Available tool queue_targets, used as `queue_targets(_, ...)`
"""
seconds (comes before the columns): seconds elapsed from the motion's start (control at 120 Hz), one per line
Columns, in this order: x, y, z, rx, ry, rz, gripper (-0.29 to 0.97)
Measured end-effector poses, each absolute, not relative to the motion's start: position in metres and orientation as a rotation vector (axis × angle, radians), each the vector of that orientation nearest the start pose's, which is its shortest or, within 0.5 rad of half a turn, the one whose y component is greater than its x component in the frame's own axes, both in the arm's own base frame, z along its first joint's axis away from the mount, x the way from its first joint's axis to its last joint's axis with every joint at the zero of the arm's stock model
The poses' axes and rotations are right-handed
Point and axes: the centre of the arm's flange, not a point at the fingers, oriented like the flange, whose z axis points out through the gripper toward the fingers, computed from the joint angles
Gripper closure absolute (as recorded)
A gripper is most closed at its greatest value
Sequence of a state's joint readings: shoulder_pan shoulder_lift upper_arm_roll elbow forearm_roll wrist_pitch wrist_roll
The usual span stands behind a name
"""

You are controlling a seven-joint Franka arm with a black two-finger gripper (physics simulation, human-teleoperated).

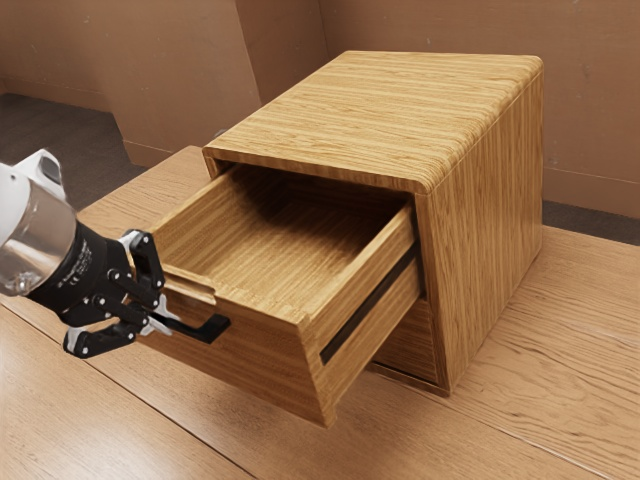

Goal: Pull the drawer handle with one arm to open the drawer

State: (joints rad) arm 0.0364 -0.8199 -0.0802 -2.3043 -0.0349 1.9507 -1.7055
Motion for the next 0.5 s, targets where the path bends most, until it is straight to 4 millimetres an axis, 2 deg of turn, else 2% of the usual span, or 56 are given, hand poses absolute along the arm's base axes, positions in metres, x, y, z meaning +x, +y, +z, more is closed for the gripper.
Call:
queue_targets(0.092, 0.323, -0.028, 0.668, 1.851, 2.061, 0.451, 0.78)
queue_targets(0.283, 0.308, -0.027, 0.678, 1.846, 2.057, 0.474, 0.58)
queue_targets(0.467, 0.271, -0.028, 0.698, 1.832, 2.041, 0.504, 0.47)
queue_targets(0.5, 0.265, -0.028, 0.708, 1.825, 2.035, 0.511, 0.44)
